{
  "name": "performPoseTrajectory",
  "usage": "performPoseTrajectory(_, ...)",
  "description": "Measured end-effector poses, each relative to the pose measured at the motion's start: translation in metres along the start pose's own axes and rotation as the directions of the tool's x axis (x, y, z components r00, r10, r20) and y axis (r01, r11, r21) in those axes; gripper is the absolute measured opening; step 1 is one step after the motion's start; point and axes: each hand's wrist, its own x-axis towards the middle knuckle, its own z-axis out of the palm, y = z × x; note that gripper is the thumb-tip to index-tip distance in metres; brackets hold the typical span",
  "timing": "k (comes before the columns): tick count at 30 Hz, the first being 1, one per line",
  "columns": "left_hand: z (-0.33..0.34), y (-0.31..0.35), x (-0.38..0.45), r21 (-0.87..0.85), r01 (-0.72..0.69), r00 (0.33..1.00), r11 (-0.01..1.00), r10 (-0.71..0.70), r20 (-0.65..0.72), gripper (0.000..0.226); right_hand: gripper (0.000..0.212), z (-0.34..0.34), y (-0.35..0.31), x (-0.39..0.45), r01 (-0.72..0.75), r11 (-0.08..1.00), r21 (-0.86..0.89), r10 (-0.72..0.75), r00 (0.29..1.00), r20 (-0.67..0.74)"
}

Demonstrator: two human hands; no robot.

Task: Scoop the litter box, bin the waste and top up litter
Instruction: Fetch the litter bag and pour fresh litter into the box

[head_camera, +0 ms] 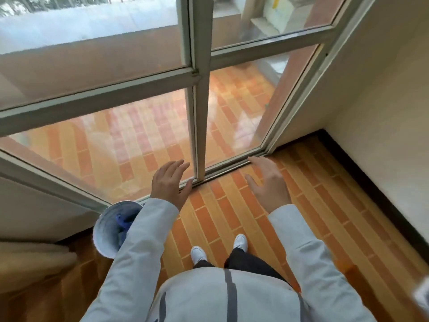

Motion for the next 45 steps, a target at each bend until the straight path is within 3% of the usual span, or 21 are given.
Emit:
performPoseTrajectory(9, 0.044, 0.066, 0.046, -0.037, -0.217, 0.955, 0.976, 0.220, 0.200, 0.051, 0.039, -0.059, 0.051, -0.043, -0.245, 0.969, -0.018, 0.238, 0.956, -0.169)
performPoseTrajectory(16, 0.085, 0.142, 0.075, -0.094, -0.379, 0.896, 0.921, 0.390, 0.213, 0.045, 0.038, -0.108, 0.109, -0.076, -0.388, 0.922, -0.008, 0.370, 0.884, -0.286)
performPoseTrajectory(28, 0.177, 0.296, 0.108, -0.193, -0.572, 0.738, 0.797, 0.603, 0.302, 0.032, 0.038, -0.200, 0.218, -0.168, -0.660, 0.751, -0.021, 0.593, 0.688, -0.418)
performPoseTrajectory(34, 0.226, 0.360, 0.128, -0.279, -0.602, 0.654, 0.748, 0.663, 0.365, 0.028, 0.035, -0.223, 0.255, -0.195, -0.757, 0.652, 0.049, 0.676, 0.550, -0.490)
performPoseTrajectory(38, 0.270, 0.407, 0.151, -0.340, -0.630, 0.564, 0.698, 0.712, 0.418, 0.038, 0.035, -0.238, 0.288, -0.205, -0.809, 0.575, 0.119, 0.725, 0.437, -0.533)
performPoseTrajectory(45, 0.357, 0.536, 0.203, -0.407, -0.689, 0.420, 0.599, 0.789, 0.449, 0.034, 0.039, -0.289, 0.363, -0.207, -0.891, 0.372, 0.261, 0.786, 0.153, -0.599)
